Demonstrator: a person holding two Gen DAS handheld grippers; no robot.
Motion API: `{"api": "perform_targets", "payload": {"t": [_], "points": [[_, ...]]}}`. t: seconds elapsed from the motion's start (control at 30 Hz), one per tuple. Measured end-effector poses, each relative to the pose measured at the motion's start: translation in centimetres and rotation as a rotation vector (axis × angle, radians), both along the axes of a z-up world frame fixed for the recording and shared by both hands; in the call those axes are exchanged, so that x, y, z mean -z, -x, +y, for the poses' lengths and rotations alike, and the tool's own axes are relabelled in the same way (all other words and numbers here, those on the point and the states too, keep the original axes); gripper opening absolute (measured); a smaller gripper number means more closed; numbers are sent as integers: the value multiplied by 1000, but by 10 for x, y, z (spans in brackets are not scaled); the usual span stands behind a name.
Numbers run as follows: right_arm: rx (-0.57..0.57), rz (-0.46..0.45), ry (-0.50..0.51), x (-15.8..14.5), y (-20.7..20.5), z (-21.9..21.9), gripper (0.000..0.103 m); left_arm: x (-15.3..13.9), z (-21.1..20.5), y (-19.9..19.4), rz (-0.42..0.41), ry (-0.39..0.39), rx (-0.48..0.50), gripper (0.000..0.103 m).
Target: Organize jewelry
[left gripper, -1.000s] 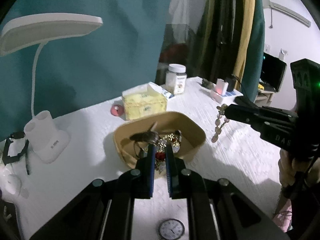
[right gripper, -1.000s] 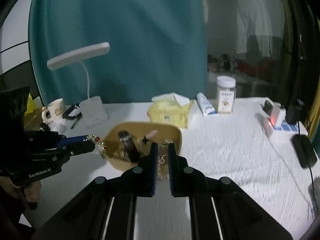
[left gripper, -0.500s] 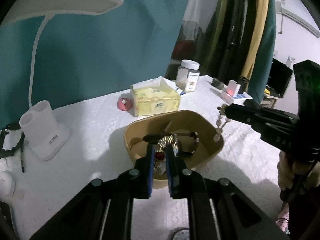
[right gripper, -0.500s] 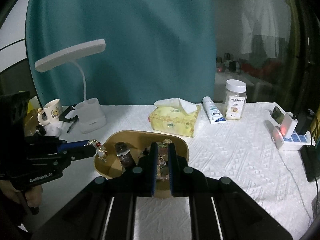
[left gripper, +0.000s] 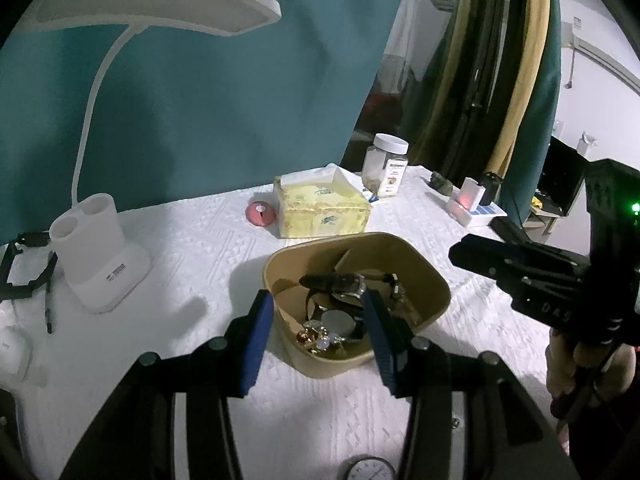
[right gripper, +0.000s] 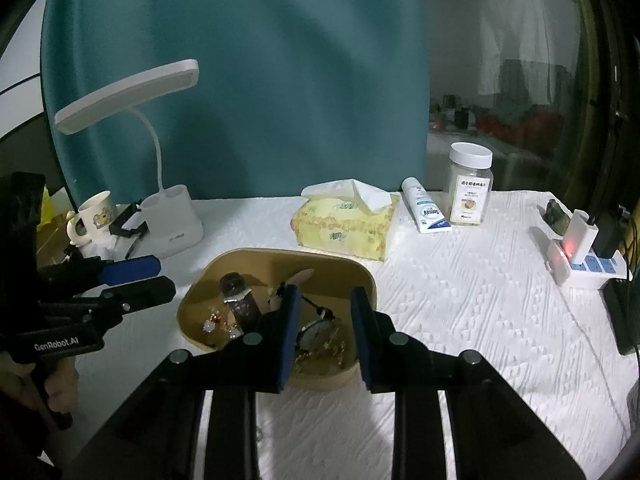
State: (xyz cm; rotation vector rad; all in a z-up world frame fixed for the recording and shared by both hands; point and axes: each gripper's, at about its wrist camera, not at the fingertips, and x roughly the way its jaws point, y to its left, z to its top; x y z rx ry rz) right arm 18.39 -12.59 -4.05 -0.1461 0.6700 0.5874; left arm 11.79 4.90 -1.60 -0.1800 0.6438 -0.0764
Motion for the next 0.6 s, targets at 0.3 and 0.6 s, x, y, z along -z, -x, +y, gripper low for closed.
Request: {"api": "perform_targets", "payload": {"t": [0.3, 0.6], "points": [[4, -4, 0, -4, 20, -5, 24, -7, -5, 21, -20, -2, -2, 47], [10, 0, 11, -2, 49, -12, 24, -8, -11, 49, -35, 8, 3, 47]]}}
